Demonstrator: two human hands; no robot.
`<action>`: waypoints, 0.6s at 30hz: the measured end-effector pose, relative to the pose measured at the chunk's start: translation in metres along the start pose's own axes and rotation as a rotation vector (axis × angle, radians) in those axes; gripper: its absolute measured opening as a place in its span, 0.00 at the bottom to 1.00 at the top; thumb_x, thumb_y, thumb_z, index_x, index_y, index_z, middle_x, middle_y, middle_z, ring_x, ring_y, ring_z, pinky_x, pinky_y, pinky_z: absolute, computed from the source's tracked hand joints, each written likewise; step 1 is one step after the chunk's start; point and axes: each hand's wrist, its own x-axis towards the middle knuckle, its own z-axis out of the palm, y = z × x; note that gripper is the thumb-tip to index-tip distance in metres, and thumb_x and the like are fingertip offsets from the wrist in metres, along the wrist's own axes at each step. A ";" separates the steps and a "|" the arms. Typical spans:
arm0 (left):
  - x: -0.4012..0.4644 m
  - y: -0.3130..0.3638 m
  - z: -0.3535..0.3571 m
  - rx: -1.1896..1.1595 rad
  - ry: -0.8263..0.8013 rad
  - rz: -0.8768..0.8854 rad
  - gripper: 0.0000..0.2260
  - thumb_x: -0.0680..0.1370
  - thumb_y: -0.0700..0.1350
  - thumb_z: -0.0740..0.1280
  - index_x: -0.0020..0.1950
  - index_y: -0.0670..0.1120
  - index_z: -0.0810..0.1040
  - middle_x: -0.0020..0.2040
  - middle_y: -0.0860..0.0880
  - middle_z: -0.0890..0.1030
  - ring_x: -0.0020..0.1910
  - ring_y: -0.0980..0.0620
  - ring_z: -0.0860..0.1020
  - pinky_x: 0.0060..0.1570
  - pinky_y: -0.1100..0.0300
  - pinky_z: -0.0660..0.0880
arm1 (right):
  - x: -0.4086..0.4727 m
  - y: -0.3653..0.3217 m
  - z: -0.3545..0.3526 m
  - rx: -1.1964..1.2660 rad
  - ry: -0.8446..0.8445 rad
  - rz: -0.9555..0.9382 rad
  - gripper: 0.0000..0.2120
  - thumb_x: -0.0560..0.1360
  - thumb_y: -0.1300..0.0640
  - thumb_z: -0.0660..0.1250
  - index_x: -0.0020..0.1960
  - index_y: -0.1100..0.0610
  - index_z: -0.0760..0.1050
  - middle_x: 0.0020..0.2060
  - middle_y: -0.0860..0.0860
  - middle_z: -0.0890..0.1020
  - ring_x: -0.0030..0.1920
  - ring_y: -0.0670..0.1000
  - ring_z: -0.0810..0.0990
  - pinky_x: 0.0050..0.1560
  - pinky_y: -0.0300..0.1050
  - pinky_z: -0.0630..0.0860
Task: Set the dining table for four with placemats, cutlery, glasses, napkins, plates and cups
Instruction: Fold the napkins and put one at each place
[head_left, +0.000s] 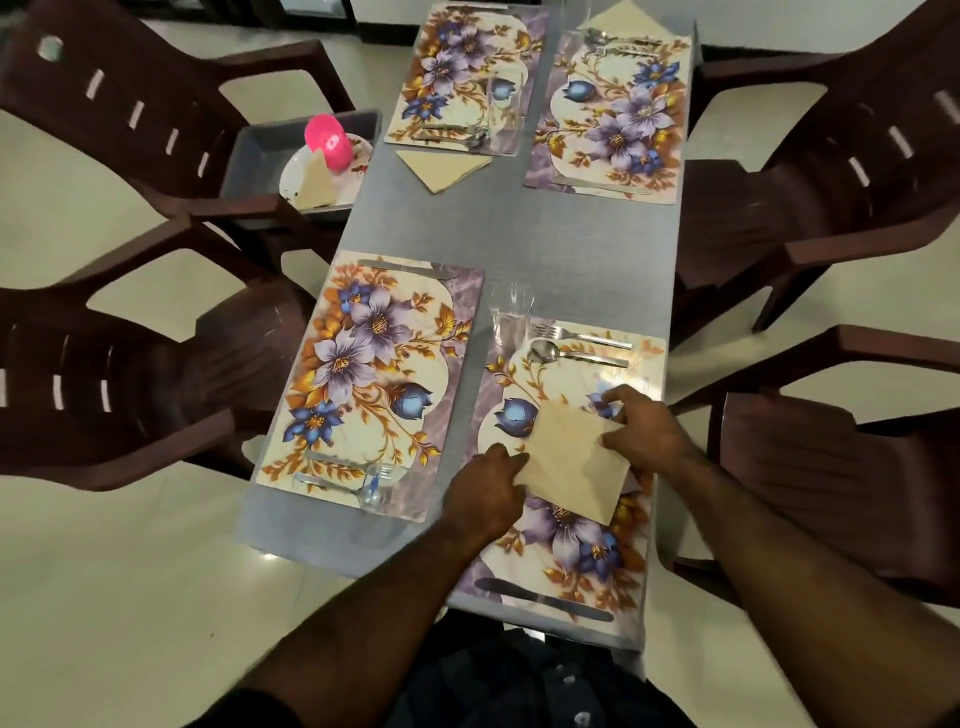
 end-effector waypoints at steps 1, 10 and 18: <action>0.001 0.000 0.001 -0.012 0.004 -0.012 0.23 0.81 0.52 0.67 0.77 0.52 0.74 0.65 0.46 0.78 0.60 0.43 0.80 0.58 0.52 0.78 | -0.002 -0.001 0.001 -0.013 0.016 -0.001 0.32 0.70 0.61 0.79 0.70 0.50 0.73 0.60 0.53 0.84 0.56 0.56 0.82 0.47 0.41 0.73; 0.000 -0.002 0.008 0.039 0.010 0.003 0.23 0.81 0.53 0.64 0.77 0.51 0.74 0.62 0.46 0.79 0.57 0.45 0.80 0.54 0.55 0.79 | -0.030 0.000 0.002 0.320 0.162 -0.080 0.05 0.81 0.47 0.70 0.55 0.45 0.80 0.47 0.49 0.87 0.45 0.50 0.86 0.47 0.49 0.83; -0.006 0.004 0.013 0.189 -0.017 0.037 0.24 0.84 0.57 0.60 0.77 0.49 0.71 0.68 0.47 0.76 0.63 0.47 0.77 0.58 0.52 0.79 | -0.081 0.023 0.034 0.334 -0.076 -0.060 0.27 0.73 0.32 0.72 0.66 0.46 0.78 0.55 0.43 0.84 0.55 0.45 0.83 0.55 0.44 0.81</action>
